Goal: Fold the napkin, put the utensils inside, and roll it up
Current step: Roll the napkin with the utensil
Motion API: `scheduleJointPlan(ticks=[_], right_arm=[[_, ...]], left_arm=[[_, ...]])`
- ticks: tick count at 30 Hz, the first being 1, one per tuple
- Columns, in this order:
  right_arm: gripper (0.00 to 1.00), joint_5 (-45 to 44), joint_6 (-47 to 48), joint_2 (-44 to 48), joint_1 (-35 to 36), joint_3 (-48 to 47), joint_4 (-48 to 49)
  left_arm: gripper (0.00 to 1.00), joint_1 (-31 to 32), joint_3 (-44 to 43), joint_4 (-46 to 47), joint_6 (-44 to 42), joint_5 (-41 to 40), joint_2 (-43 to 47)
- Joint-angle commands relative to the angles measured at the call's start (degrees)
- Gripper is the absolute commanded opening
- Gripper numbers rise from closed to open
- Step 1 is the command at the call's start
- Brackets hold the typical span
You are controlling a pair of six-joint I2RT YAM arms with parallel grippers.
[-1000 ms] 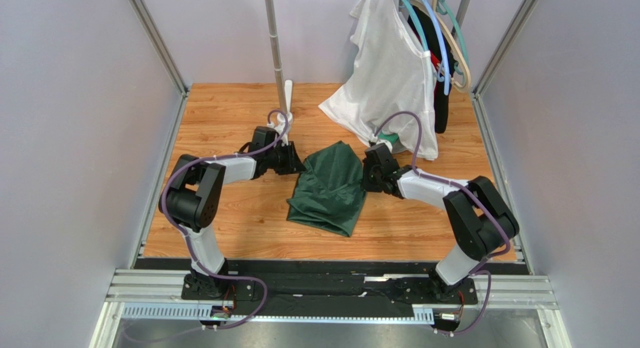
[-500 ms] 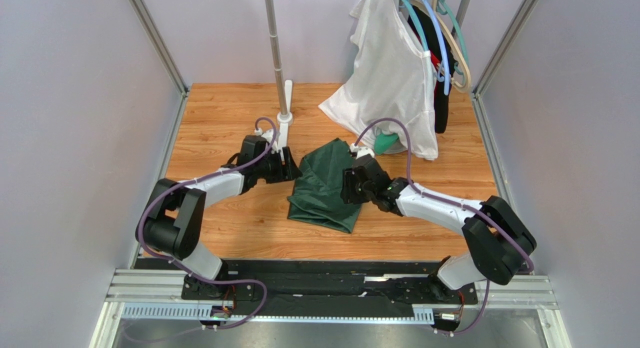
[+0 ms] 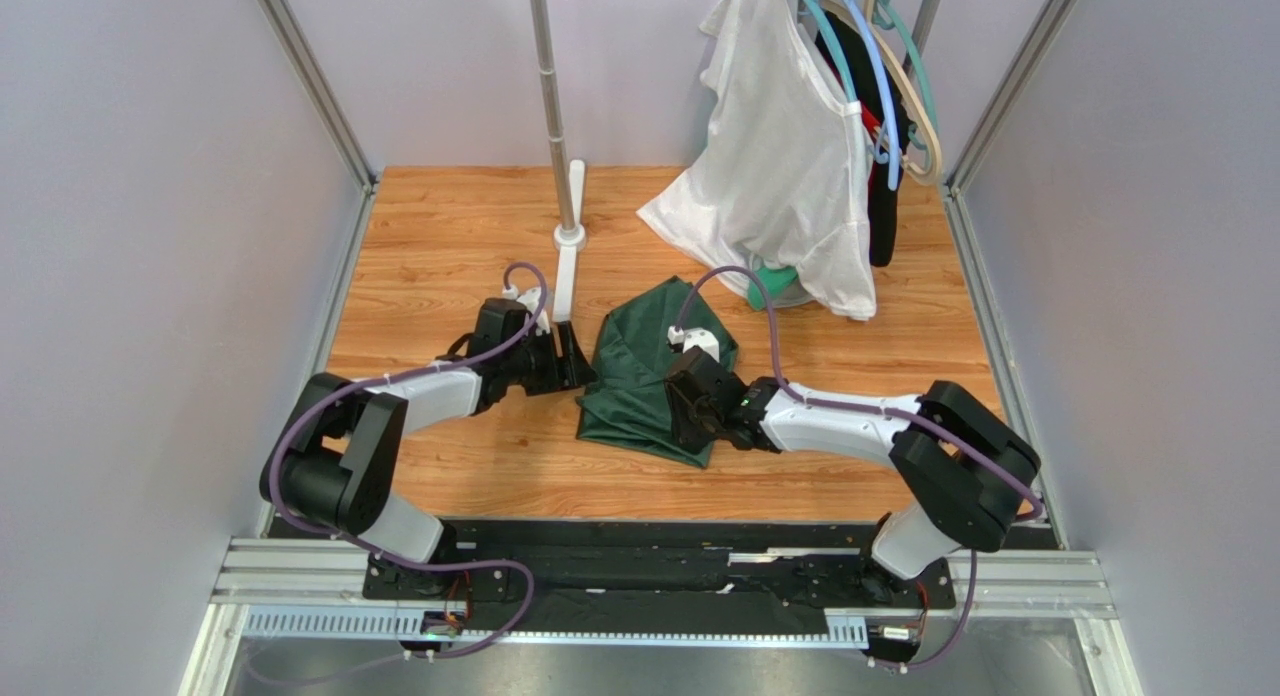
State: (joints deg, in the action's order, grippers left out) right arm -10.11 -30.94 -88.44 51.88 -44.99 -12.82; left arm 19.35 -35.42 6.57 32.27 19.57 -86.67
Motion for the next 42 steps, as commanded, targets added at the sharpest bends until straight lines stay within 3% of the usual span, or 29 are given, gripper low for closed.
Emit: scheduleJointPlan(ticks=[1, 12, 18, 24, 30, 37, 42], right_arm=[[0.33, -4.7, -1.2, -1.4, 1.9, -2.1, -3.0], [0.30, -8.8, -2.7, 1.6, 4.1, -1.1, -7.7], [0.32, -9.3, -1.7, 0.5, 4.2, -1.9, -7.3], [0.39, -9.2, 0.7, 3.9, 6.0, -2.6, -6.4], [0.39, -9.6, 0.5, 6.1, 6.7, -2.0, -7.2], [0.39, -9.7, -0.7, 7.5, 6.9, -1.1, -7.0], [0.39, -10.3, -1.1, 8.5, 7.3, -0.4, -7.6]], left_arm=[[0.70, 0.0, 1.9, 1.3, 0.6, 0.6, 1.4], [0.66, 0.1, 4.0, 2.3, 1.4, 3.6, 2.7], [0.67, 0.2, 6.8, 3.9, 1.9, 7.5, 4.5], [0.59, 1.0, 10.6, 5.8, 3.0, 8.9, 9.1], [0.59, 3.2, 11.7, 6.3, 3.8, 8.5, 10.8], [0.50, 4.2, 12.1, 7.3, 4.9, 7.7, 10.4], [0.27, 5.0, 12.3, 7.8, 5.4, 7.6, 10.1]])
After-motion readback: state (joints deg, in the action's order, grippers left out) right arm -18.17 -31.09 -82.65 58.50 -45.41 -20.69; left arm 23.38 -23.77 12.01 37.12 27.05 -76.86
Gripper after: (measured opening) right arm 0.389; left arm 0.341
